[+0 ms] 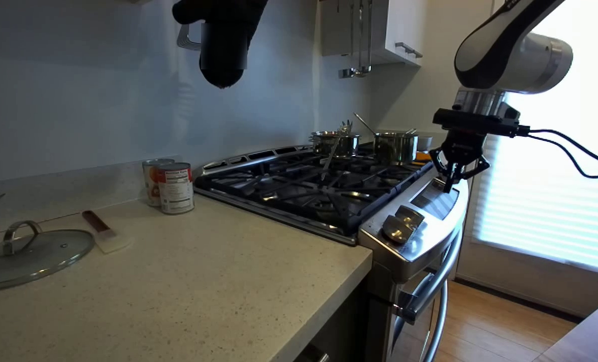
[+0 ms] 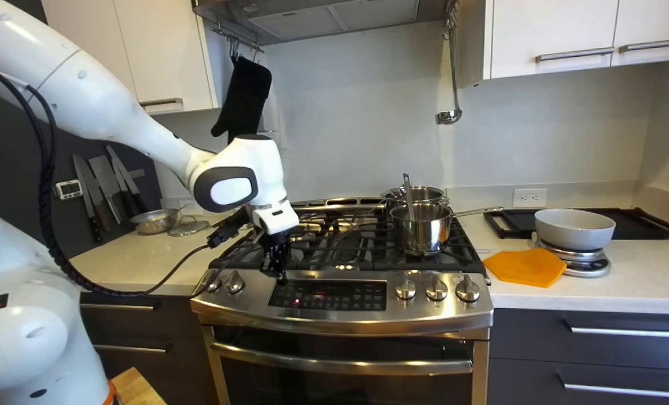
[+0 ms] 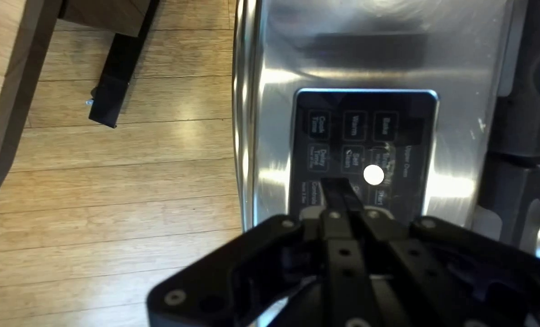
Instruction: Turn off the flashing light on the stove
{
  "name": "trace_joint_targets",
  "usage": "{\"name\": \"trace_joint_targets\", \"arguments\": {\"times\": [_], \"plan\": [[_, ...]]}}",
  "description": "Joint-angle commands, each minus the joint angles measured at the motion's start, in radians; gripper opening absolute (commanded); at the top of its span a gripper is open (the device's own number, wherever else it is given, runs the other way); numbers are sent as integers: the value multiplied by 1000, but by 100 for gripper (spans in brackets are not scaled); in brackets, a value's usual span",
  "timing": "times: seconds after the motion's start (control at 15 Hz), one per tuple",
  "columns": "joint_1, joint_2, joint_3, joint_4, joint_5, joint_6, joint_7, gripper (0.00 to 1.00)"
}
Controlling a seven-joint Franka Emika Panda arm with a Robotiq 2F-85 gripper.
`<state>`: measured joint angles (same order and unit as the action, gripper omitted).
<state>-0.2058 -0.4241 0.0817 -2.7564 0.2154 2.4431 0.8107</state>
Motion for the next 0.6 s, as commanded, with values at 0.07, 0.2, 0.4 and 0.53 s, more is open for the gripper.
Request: {"name": "trace_joint_targets", "arguments": {"times": [0.07,0.2,0.4,0.53], "plan": [[-39,77,11,1,-109,46,110,0],[-2,52,-19,1,-88,20,82,1],[-10,70,-21,4,-103,27,92,1],[-9,71,-21,5,-104,27,94,0]]}}
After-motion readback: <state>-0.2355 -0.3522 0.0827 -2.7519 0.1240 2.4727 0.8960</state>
